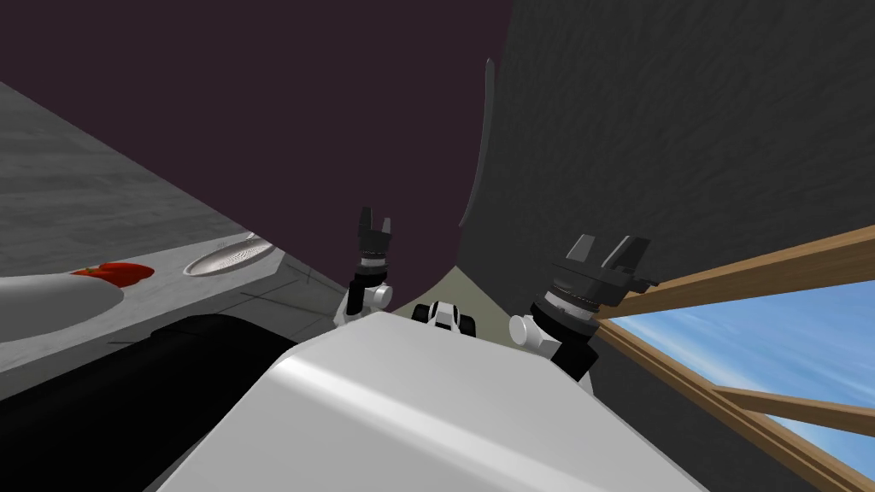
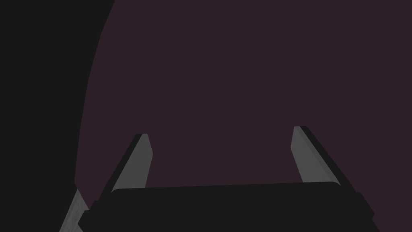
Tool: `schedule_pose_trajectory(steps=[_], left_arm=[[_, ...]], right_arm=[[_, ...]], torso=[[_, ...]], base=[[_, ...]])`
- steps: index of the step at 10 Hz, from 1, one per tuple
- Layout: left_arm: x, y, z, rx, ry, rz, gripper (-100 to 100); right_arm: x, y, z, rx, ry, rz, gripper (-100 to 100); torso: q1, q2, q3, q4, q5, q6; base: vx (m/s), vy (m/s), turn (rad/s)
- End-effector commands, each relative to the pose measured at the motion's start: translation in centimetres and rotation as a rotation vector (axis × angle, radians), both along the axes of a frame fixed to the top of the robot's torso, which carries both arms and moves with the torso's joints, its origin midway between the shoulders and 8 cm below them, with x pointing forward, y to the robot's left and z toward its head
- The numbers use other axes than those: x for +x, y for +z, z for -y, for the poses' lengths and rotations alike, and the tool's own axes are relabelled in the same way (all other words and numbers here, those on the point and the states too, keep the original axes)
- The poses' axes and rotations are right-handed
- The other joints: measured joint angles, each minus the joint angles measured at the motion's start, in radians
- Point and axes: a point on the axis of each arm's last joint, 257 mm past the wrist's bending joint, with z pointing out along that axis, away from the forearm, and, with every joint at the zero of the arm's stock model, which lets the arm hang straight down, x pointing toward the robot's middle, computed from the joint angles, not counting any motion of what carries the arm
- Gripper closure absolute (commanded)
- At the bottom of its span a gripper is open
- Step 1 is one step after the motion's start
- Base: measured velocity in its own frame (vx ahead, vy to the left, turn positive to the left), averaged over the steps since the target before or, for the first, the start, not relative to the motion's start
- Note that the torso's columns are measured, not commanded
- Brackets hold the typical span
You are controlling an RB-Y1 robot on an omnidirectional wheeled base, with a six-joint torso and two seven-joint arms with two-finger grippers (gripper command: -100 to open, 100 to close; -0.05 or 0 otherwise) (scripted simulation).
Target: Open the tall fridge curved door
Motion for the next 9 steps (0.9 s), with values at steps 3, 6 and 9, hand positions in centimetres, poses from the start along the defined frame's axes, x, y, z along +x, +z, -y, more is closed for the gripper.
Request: schedule_pose_trajectory(steps=[3, 6, 9], left_arm=[[1.5, -0.9, 1.3, 0.068, -0.092, -0.051, -100], [2.0, -1.3, 1.9, 0.108, -0.131, -0.074, -100], [3.2, -2.0, 2.4, 0.149, -0.191, -0.118, -100]], right_arm=[[0.0, 0.0, 0.0, 0.000, 0.000, 0.000, 0], [0.0, 0.0, 0.0, 0.000, 0.000, 0.000, 0], [0.0, 0.0, 0.0, 0.000, 0.000, 0.000, 0]], torso=[[0.000, 0.000, 0.000, 0.000, 0.000, 0.000], [0.000, 0.000, 0.000, 0.000, 0.000, 0.000], [-0.001, 0.000, 0.000, 0.000, 0.000, 0.000]], base=[[0.037, -0.031, -0.084], [0.039, -0.032, -0.074], [0.050, -0.041, -0.125]])
